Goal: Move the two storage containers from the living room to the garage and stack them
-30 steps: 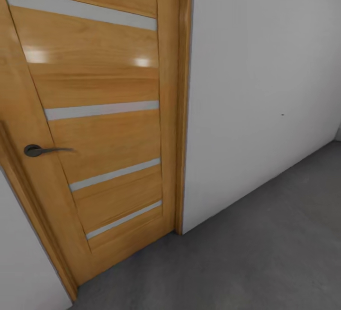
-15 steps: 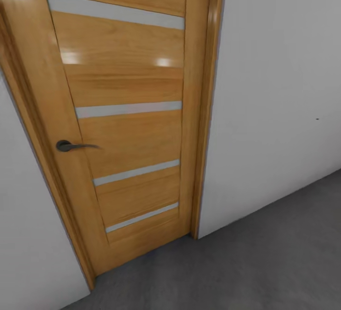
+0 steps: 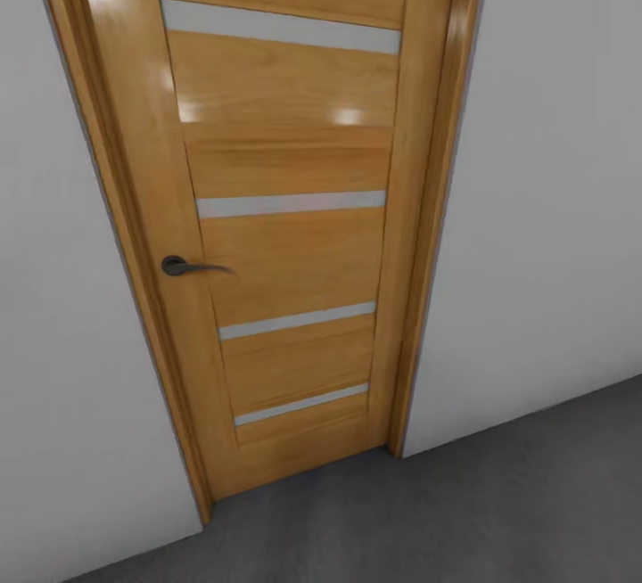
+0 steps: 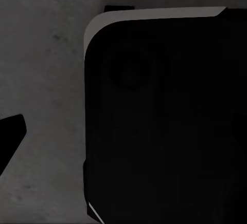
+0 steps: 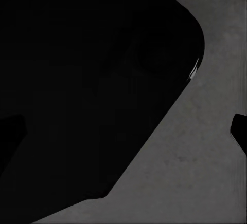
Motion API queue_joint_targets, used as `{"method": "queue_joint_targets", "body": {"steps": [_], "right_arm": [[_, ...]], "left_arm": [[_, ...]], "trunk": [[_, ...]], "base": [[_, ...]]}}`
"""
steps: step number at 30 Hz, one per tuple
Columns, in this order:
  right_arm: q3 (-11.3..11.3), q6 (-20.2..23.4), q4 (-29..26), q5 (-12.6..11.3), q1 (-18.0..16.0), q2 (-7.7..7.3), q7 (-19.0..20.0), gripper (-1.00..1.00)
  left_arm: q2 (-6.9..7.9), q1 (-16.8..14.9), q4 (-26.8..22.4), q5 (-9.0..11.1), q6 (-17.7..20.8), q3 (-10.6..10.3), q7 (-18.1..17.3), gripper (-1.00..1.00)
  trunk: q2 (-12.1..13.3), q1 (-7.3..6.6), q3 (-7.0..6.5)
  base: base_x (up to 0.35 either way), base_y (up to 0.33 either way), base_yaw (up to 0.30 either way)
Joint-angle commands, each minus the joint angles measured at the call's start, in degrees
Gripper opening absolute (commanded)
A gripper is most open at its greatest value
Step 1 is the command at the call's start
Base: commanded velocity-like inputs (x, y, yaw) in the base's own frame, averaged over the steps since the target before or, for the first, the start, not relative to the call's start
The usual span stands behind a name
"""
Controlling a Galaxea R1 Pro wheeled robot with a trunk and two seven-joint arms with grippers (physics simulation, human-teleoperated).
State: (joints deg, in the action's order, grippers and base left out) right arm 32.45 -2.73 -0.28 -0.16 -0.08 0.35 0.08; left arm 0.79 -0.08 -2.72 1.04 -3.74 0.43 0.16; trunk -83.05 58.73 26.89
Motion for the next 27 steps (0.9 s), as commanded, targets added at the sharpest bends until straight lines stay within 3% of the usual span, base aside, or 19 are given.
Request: {"method": "queue_joint_targets", "body": {"steps": [1,9,27], "right_arm": [[0.1,-0.2,0.0,0.0,0.0,0.0,0.0,1.0],[0.1,-0.2,0.0,-0.1,0.0,-0.05,0.0,1.0],[0.1,-0.2,0.0,0.0,0.0,-0.05,0.0,1.0]], "left_arm": [[-0.02,0.0,0.0,0.1,-0.1,0.0,0.0,1.0],[-0.09,0.0,0.0,0.1,-0.1,0.1,0.0,1.0],[-0.01,0.0,0.0,0.1,-0.1,0.1,0.0,1.0]], "trunk": [[0.0,0.0,0.04],[0.0,0.0,0.04],[0.0,0.0,0.04]], "base": [[0.0,0.0,0.271],[0.009,-0.002,0.208],[0.162,-0.187,0.008]]}}
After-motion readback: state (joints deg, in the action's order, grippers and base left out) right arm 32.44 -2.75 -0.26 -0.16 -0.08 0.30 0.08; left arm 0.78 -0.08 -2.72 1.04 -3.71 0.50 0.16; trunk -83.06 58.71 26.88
